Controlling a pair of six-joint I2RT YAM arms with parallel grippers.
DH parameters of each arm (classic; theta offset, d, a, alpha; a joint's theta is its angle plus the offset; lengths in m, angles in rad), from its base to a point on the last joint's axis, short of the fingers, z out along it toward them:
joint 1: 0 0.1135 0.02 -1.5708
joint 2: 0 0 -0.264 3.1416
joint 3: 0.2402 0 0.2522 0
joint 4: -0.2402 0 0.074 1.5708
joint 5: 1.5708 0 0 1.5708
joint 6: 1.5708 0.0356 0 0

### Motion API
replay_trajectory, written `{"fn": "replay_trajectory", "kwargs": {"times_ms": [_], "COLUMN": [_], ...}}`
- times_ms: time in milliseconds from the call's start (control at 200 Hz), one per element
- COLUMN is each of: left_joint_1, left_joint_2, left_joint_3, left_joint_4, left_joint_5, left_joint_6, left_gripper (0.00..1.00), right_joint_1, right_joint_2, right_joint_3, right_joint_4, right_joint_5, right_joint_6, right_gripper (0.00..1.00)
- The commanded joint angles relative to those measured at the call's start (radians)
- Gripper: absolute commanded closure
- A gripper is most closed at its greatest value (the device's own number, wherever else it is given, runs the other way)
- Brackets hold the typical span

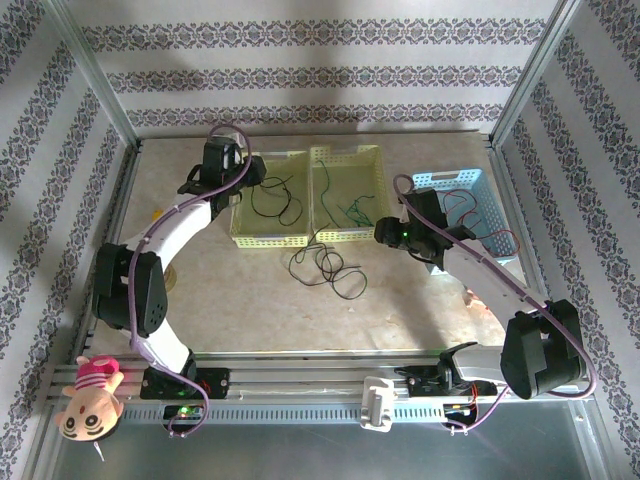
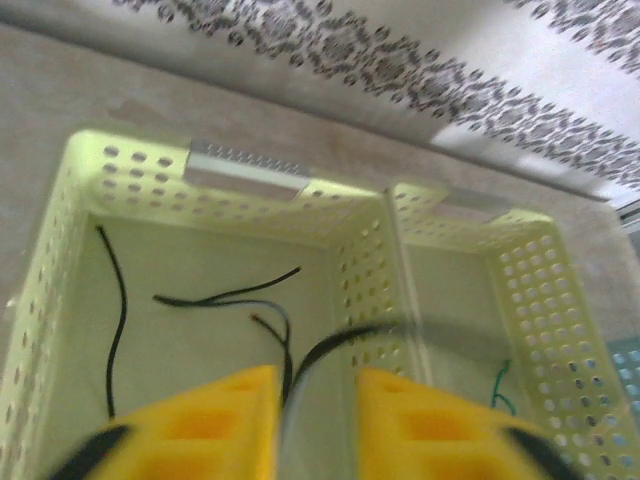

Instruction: Untangle the cables

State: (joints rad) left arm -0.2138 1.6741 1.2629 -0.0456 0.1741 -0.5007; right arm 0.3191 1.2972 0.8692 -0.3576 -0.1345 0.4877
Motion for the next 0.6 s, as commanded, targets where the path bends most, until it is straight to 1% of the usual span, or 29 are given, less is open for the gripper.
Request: {"fn": "replay_trajectory", "kwargs": {"times_ms": [0,35,65,120,185,260,360,440,520,595], "left_joint_1": [-0.009,-0.022,-0.035,-0.070,-0.118,-0.184,-0.285,-0.368,-0.435,-0.478], "left_joint_2": [-0.013,-0.017,-0.024,-0.043,-0.076,-0.107,-0.132,-0.136,-0.130,-0.104], "left_joint_3": [0.004,0.008,0.007,-0.004,-0.047,-0.106,-0.179,-0.225,-0.255,-0.268], "left_joint_4": [0.000,-0.031,-0.066,-0.128,-0.176,-0.233,-0.291,-0.314,-0.309,-0.295], "left_joint_5": [-0.010,-0.005,-0.011,-0.039,-0.053,-0.054,-0.060,-0.062,-0.066,-0.118], "left_joint_6": [0.028,0.058,0.085,0.143,0.213,0.266,0.303,0.307,0.296,0.279], "left_gripper": [0.27,0.19,0.14,0.09,0.06,0.05,0.08,0.12,0.14,0.16], "right_joint_1": [0.014,0.015,0.015,0.017,0.017,0.018,0.018,0.017,0.018,0.018], "right_joint_2": [0.014,0.017,0.020,0.025,0.031,0.039,0.052,0.060,0.069,0.075], "right_joint_3": [0.018,0.019,0.020,0.021,0.021,0.021,0.024,0.028,0.033,0.034], "right_joint_4": [-0.016,-0.017,-0.014,-0.014,-0.011,-0.009,-0.008,-0.009,-0.008,-0.006], "right_joint_5": [-0.014,-0.015,-0.017,-0.017,-0.017,-0.015,-0.010,-0.003,-0.006,-0.008], "right_joint_6": [-0.025,-0.023,-0.024,-0.024,-0.024,-0.023,-0.019,-0.011,-0.008,-0.005], "right_gripper": [0.56,0.56,0.56,0.56,0.56,0.56,0.56,0.56,0.56,0.56]}}
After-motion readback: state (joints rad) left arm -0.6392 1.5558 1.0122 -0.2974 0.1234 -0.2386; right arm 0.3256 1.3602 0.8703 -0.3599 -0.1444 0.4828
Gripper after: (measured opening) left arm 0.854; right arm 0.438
